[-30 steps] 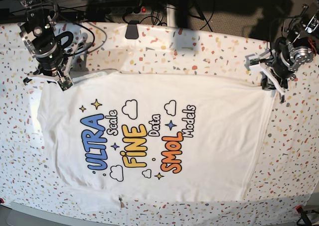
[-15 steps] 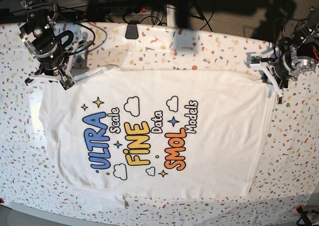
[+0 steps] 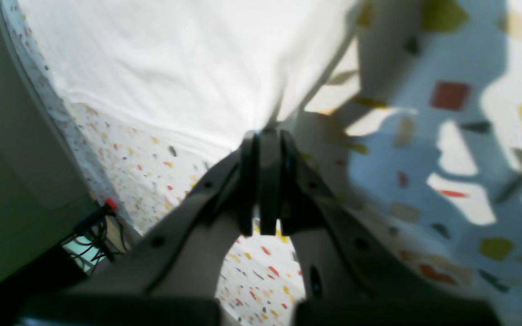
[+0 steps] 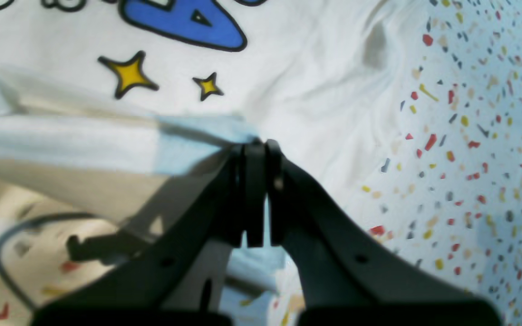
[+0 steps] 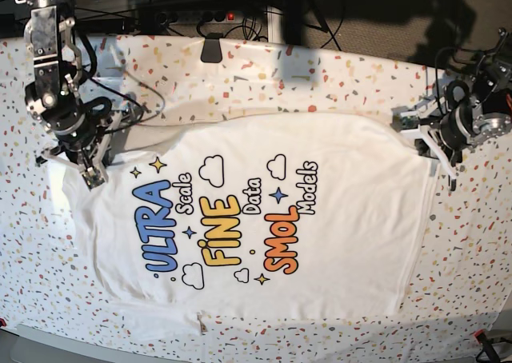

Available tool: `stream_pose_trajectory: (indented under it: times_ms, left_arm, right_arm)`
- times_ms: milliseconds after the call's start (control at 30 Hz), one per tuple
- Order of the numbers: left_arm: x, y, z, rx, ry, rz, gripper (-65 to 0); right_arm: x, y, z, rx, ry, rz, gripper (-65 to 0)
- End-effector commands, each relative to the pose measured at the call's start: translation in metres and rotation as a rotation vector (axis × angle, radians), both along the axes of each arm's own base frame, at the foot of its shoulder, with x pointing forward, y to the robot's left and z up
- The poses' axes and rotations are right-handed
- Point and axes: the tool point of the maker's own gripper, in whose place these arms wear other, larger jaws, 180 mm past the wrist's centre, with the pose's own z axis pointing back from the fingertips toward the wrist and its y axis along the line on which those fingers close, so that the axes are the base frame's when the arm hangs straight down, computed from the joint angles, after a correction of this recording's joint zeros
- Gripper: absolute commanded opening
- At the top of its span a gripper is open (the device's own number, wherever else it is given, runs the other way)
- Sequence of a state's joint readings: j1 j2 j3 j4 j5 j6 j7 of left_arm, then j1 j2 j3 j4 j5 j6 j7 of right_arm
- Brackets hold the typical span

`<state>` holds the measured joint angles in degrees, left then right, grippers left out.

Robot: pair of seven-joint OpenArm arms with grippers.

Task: Fold the T-shirt properly
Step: 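Lift both shoulder corners and fold them over toward the hem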

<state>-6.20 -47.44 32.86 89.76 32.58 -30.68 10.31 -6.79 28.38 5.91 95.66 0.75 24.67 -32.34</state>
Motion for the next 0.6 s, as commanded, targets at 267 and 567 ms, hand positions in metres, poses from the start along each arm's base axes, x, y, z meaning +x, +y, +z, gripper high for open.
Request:
stream_pose_trajectory:
  times_ms: [267, 567]
  left_arm:
    - [0.049, -0.019, 0.035, -0.108, -0.097, 0.064, -65.0]
    - [0.08, -0.012, 0.021, -0.154, -0.094, 0.18, -65.0]
  right_arm:
    - [0.057, 0.006, 0.034, 0.031, -0.072, 0.03, -65.0]
    - [0.097, 0.017, 0.029, 0.001, -0.025, 0.063, -65.0]
